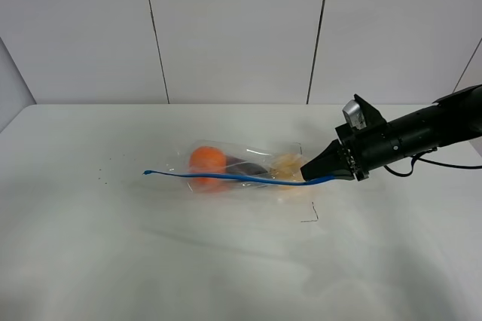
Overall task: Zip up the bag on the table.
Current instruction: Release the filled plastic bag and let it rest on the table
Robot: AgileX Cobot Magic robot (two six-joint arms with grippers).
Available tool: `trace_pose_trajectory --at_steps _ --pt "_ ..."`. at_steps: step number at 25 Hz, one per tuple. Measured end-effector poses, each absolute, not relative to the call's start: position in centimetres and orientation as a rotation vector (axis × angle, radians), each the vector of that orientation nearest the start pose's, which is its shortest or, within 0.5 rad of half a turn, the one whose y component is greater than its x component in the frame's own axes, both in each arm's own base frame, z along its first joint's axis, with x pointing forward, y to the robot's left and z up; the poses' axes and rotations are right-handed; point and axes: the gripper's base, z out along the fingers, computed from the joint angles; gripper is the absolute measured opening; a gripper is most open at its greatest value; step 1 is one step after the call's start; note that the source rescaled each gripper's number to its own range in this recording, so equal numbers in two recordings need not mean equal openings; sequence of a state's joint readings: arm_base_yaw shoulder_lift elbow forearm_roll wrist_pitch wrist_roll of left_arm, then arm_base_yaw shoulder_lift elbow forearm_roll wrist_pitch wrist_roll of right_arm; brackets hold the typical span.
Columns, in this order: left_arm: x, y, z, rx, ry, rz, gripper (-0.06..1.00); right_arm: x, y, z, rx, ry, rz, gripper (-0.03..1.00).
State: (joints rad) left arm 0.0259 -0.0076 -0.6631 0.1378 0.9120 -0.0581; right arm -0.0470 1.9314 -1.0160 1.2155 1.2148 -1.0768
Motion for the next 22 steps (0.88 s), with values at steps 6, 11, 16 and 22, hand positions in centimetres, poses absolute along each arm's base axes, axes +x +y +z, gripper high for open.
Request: trace_pose_trajectory --at_steps 6,11,16,22 --pt "-1.1 0.7 29.8 -0.084 1.910 0.088 1.00 32.5 6.5 16.0 -0.343 2.531 1.497 0.00" --pt "-0.7 0.7 28.8 -0.077 1.956 0.088 1.00 32.5 6.5 16.1 -0.341 2.530 1.498 0.00" --pt "-0.6 0.6 28.3 -0.073 1.988 0.078 1.00 32.5 6.5 16.1 -0.341 2.529 1.498 0.00" --pt "-0.5 0.5 27.7 -0.049 2.029 0.077 1.00 32.5 6.5 16.1 -0.339 2.528 1.499 0.00"
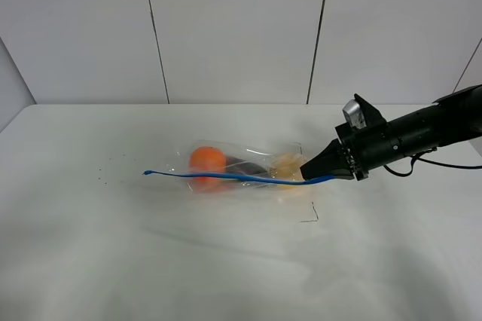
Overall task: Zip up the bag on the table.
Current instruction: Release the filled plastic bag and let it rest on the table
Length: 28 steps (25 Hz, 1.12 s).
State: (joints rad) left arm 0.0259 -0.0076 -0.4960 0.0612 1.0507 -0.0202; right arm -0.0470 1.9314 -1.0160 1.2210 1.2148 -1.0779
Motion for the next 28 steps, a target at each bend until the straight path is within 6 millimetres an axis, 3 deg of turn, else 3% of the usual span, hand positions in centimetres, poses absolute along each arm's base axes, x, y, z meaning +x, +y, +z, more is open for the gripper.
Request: trace_pose_trajectory --at_steps 28 --pt "-0.53 0.37 27.70 -0.028 2.030 0.075 1.00 32.48 6.50 16.07 -0.330 2.531 1.502 0.02"
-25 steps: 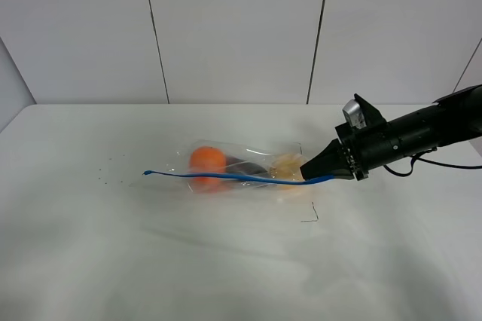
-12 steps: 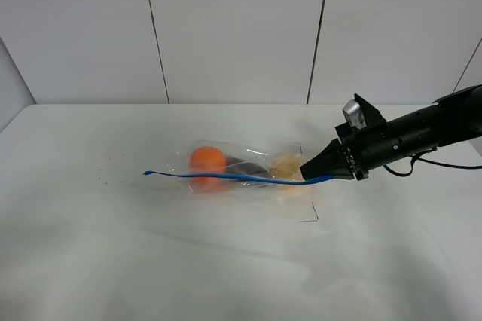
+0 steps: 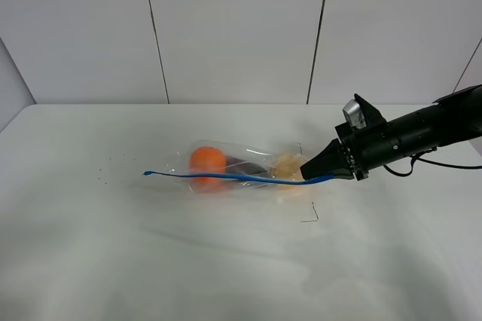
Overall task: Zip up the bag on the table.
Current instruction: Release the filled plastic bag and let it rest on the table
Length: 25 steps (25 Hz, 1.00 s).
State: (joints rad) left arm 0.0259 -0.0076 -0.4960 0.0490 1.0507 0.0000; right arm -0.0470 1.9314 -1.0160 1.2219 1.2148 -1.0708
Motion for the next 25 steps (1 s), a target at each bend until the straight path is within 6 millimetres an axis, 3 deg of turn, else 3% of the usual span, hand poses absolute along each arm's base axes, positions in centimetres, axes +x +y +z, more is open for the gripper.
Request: trace_pose_trajectory --at_steps 1,3,5,8,14,25 --pt "-0.53 0.37 27.70 -0.028 2.030 0.075 1.00 32.48 6.50 16.07 -0.329 2.532 1.502 0.07" --pt "-0.53 0.37 27.70 -0.028 2.030 0.075 1.00 32.49 6.50 16.08 -0.325 2.532 1.504 0.31" --pt "-0.53 0.37 27.70 -0.028 2.030 0.075 1.00 32.51 6.51 16.10 -0.312 2.533 1.509 0.70" --pt "-0.53 0.37 27.70 -0.028 2.030 0.075 1.00 32.60 6.53 16.14 -0.278 2.534 1.517 0.93" --pt "-0.53 0.37 27.70 -0.028 2.030 0.075 1.00 32.77 6.48 16.06 -0.256 2.535 1.496 1.00" --pt "-0.53 0.37 27.70 -0.028 2.030 0.075 1.00 32.50 6.47 16.02 -0.274 2.559 1.509 1.00"
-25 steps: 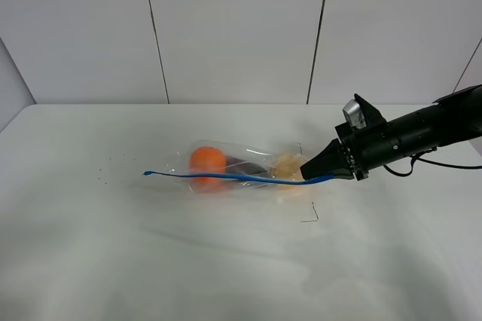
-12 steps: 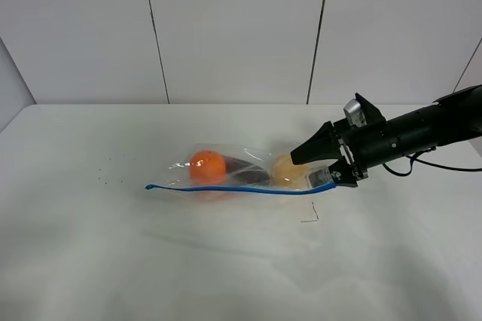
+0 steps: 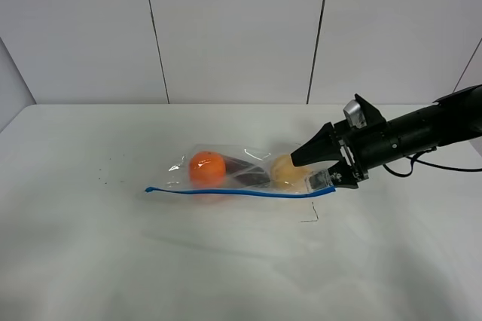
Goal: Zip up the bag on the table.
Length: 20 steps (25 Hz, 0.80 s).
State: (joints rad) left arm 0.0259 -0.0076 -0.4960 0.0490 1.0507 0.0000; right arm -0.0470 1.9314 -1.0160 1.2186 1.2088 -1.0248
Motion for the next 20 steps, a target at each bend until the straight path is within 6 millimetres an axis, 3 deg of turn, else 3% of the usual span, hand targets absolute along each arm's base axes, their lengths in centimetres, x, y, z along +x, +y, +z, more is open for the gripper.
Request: trace_pose_trajectory --at_steps 4,9,20 --pt "-0.5 0.4 27.7 -0.028 2.030 0.075 1.00 32.1 6.3 16.2 -0.302 2.611 1.479 1.00" --pt "-0.5 0.4 27.7 -0.028 2.030 0.075 1.00 31.4 6.2 19.1 -0.337 2.583 1.408 1.00" --pt "-0.5 0.4 27.7 -0.028 2.030 0.075 1.00 31.1 3.0 25.1 -0.340 2.690 0.641 1.00"
